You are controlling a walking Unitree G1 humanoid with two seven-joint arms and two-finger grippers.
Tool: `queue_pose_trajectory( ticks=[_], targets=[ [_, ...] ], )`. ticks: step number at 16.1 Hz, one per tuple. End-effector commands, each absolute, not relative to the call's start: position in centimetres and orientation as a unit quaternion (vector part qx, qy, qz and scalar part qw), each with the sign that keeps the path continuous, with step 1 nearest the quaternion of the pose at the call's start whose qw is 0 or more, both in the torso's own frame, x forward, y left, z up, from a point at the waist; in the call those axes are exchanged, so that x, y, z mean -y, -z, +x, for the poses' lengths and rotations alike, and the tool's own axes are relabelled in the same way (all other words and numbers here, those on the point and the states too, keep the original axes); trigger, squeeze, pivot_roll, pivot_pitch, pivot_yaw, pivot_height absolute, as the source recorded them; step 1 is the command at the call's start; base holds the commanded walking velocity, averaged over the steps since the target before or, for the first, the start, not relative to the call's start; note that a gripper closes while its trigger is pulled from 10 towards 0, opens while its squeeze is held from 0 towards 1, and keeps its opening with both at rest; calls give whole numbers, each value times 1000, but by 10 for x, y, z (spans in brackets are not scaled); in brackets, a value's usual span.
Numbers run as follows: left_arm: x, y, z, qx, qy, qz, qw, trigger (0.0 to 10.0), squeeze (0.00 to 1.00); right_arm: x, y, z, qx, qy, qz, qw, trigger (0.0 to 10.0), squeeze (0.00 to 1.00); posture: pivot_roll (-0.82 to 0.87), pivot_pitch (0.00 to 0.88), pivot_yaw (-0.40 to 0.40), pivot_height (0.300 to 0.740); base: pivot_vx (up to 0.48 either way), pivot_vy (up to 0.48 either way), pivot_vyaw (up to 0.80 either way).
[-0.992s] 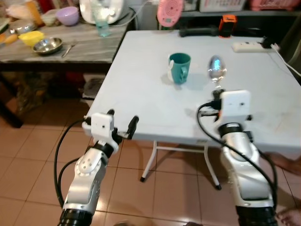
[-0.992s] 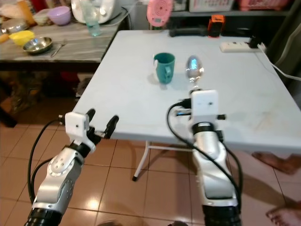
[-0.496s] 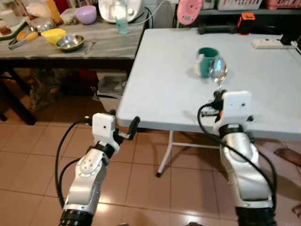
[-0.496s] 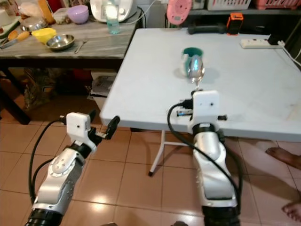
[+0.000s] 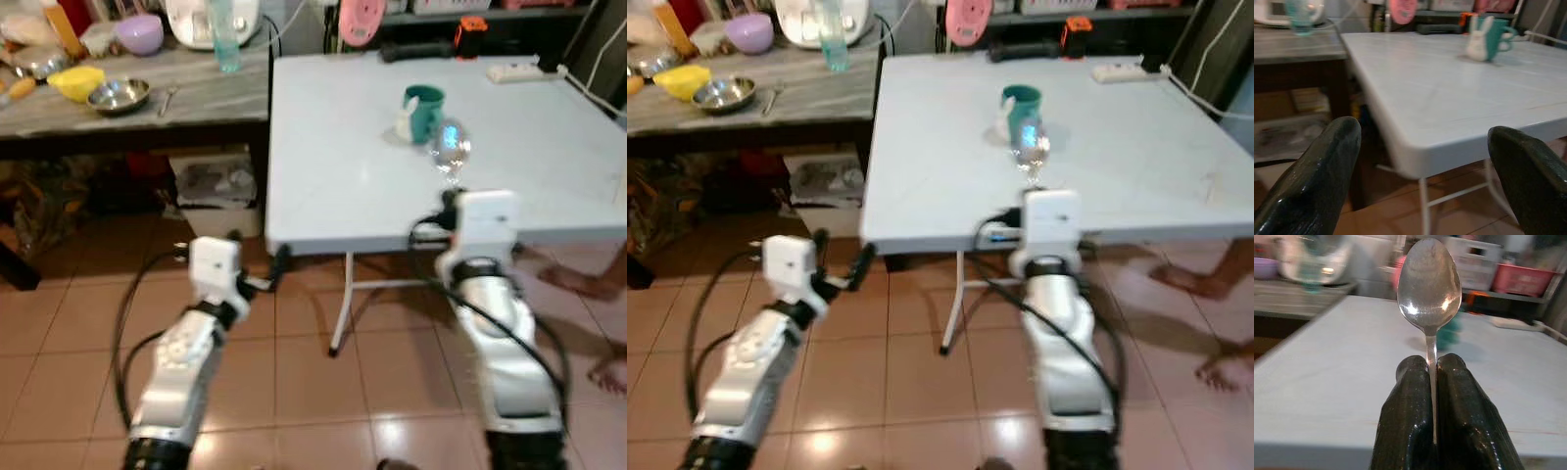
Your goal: Setting the table
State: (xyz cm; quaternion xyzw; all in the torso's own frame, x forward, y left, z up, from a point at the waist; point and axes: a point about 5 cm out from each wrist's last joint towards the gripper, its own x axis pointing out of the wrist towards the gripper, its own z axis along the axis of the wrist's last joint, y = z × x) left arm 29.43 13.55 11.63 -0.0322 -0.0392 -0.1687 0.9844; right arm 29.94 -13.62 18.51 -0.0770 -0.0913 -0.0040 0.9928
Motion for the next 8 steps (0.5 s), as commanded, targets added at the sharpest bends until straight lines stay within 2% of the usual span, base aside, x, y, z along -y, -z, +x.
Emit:
queue_pose_trajectory(
  ticks=[1,4,8],
  targets=[
    [-133,-117,295,40,170,-28,984,10000,0,142,-189,299,100,14,-82,992,10000,0,-73,115,69,740,0,416,-438],
    [-131,-116,295,39,172,-30,984,10000,0,144,-189,299,100,15,-84,991,10000,0,-78,112,66,740,0,446,-438],
    [-129,-117,296,42,173,-31,983,10000,0,146,-190,300,102,16,-83,991,10000,0,-80,110,65,740,0,468,0]
  ],
)
